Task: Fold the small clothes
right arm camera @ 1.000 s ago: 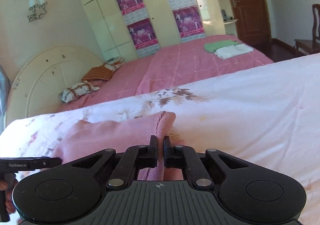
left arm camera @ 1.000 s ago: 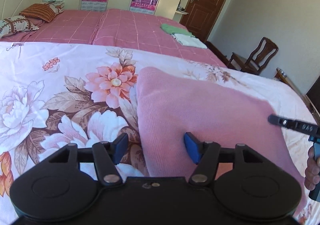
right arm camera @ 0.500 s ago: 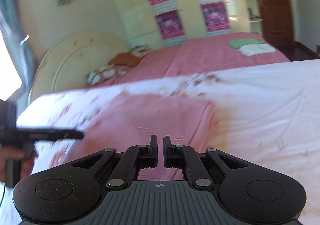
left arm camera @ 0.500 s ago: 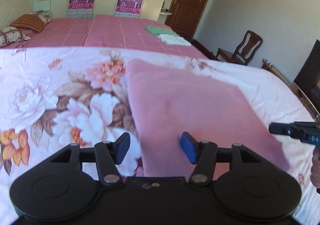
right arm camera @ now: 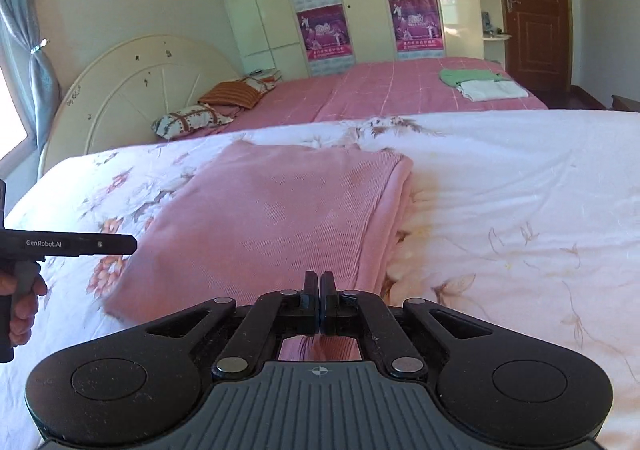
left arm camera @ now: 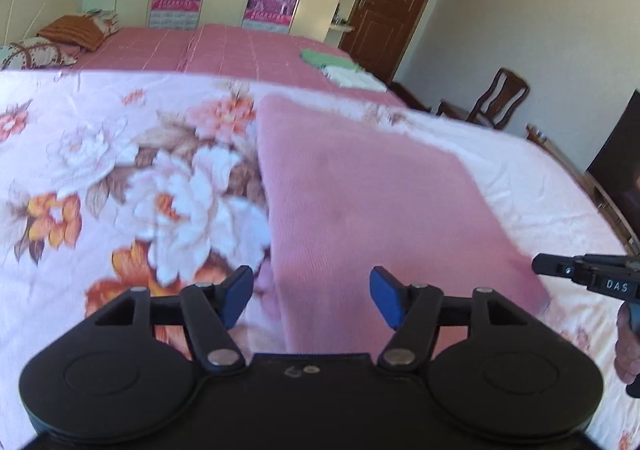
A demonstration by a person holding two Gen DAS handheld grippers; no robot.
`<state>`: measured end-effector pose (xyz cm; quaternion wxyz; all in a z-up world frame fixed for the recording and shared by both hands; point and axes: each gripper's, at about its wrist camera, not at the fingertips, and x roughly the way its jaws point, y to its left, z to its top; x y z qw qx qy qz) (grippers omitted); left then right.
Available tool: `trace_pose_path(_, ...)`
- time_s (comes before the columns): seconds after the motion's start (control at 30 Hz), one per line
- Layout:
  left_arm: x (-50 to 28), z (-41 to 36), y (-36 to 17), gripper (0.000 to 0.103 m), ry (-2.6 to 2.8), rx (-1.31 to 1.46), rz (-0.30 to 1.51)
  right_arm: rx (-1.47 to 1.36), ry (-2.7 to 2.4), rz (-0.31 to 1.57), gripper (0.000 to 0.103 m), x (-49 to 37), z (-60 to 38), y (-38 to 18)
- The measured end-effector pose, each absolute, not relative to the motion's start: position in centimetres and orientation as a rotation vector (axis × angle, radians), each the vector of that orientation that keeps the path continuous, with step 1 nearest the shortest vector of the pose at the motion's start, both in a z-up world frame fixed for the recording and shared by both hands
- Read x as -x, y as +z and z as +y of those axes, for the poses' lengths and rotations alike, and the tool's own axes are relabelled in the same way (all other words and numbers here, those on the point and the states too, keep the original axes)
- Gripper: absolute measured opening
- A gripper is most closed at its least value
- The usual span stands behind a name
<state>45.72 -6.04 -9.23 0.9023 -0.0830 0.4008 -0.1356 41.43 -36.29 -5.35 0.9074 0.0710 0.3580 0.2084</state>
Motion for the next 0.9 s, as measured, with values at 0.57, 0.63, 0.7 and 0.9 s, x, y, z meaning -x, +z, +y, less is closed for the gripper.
trace_pose_path(0.57, -44.0, -6.7, -11.2, 0.076, -0.205, 0.111, 0.85, -0.076, 0.369, 0.877, 0.054, -41.4, -35.0, -10.0)
trace_pose_path(0.63, -44.0, -6.7, -11.2, 0.077, -0.205, 0.104, 0.849, -0.089, 0.366, 0.859, 0.054, -41.2, -35.2, -10.2)
trace_pose_path(0.7, -44.0, -6.7, -11.1, 0.077, -0.207, 0.1, 0.848, -0.106, 0.364, 0.862, 0.054, -41.2, -35.4, -10.1)
trace_pose_path(0.9, -43.8, -5.1, -7.9, 0.072, -0.257, 0.241, 0.761, -0.245, 0.399, 0.794, 0.054, -40.9, -37.3, -7.9)
